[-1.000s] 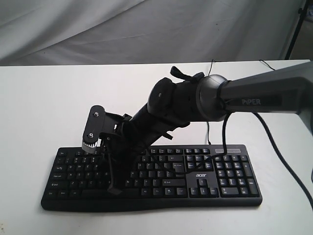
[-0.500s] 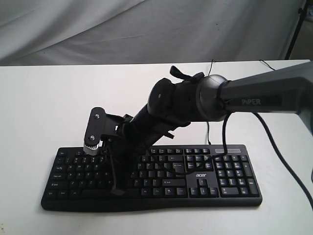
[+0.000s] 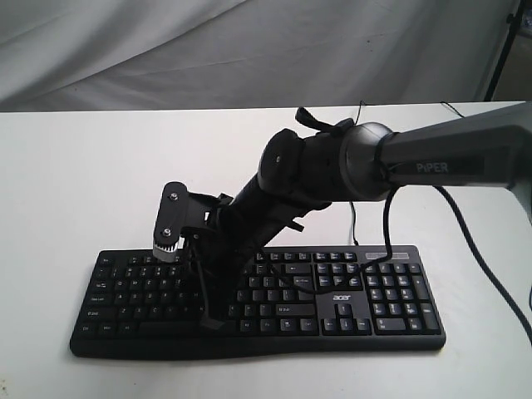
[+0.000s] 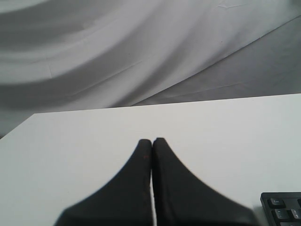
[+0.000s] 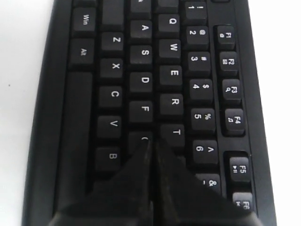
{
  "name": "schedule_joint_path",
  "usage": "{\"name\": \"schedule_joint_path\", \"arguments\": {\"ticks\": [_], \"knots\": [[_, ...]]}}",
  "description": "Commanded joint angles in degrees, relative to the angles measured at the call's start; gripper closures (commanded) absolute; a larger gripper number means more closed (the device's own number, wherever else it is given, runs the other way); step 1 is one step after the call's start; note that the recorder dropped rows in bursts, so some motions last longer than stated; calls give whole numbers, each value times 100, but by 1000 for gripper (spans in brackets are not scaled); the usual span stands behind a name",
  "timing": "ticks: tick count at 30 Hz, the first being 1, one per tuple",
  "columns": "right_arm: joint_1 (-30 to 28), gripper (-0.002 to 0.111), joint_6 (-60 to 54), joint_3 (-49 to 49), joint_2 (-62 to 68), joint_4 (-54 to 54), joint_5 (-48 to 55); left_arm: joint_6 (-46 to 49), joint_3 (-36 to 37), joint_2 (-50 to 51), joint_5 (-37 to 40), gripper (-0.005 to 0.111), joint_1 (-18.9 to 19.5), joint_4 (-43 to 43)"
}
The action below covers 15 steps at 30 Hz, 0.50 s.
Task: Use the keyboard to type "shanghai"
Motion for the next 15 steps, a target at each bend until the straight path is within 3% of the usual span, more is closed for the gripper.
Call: {"name": "schedule_joint_path", "arguments": {"ticks": [1,15], "knots": [[-50,108,69,-28,-65,-77,103,-16,29,18,-30,106,-22,-3],[-50,108,53,-28,-53,-77,168,-16,29,18,-30,106,-22,-3]]}}
